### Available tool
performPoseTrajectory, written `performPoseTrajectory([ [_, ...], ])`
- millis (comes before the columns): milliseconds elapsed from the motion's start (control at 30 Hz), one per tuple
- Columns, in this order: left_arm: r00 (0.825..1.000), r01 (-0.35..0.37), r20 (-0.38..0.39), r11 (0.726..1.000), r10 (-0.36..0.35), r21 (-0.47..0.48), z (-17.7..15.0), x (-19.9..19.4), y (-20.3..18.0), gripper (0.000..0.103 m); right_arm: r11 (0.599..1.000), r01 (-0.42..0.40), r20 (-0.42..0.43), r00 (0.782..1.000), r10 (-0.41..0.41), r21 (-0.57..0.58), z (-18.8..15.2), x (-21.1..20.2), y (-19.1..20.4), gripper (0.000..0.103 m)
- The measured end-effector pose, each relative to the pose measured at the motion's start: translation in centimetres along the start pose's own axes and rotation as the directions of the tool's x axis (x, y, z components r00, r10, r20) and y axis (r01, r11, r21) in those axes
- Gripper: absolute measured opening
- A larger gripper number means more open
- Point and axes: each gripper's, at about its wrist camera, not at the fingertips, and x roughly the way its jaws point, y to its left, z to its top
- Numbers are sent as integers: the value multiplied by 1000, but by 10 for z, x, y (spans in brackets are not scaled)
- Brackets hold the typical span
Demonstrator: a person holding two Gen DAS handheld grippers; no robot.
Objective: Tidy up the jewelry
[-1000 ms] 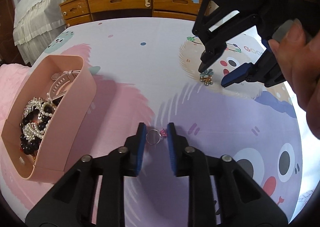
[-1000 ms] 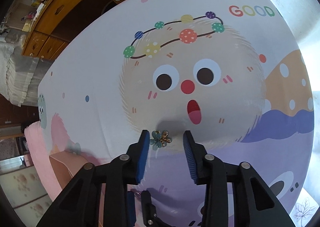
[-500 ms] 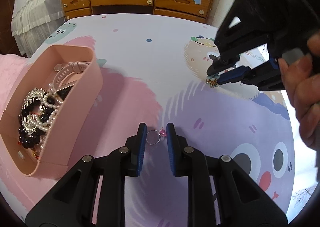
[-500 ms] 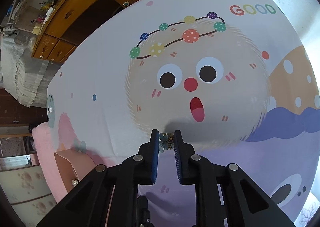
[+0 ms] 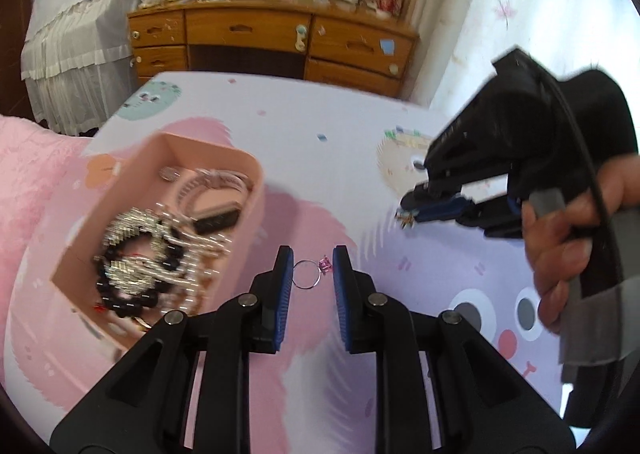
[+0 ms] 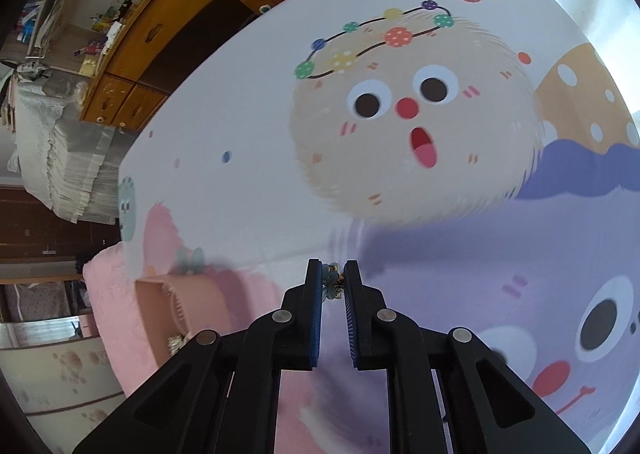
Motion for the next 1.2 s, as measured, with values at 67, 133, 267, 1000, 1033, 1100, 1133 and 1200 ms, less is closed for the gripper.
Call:
performPoseTrajectory([
  [67, 999, -11, 35, 1000, 11, 1, 3, -15, 13, 17, 1000, -13, 10, 1000, 13, -7, -12, -6, 12, 11],
  [133, 998, -21, 53, 1000, 21, -1, 4, -27, 24, 17, 1000, -13, 28, 1000, 13, -25, -27, -12, 30, 11],
  [267, 998, -12, 56, 1000, 11, 11, 9, -44, 51, 17, 997, 11, 59, 998, -6, -80, -57, -29, 65, 11],
  [1000, 988, 142, 40, 972, -152, 189, 94, -162, 163, 62, 910, -17, 284, 947, 147, -414, -226, -88, 171, 43],
  [1033, 988, 136, 48, 974, -147, 180, 97, -168, 166, 63, 911, -23, 290, 944, 155, -412, -227, -92, 166, 49],
  [1100, 990, 119, 55, 977, -130, 177, 97, -182, 171, 66, 910, -20, 314, 935, 163, -413, -238, -107, 155, 64],
  [1133, 992, 103, 56, 978, -115, 179, 95, -192, 171, 67, 909, -15, 322, 933, 163, -417, -241, -110, 149, 73],
  [1200, 995, 71, 52, 981, -82, 181, 84, -206, 169, 67, 903, 11, 343, 927, 152, -431, -259, -123, 131, 83],
])
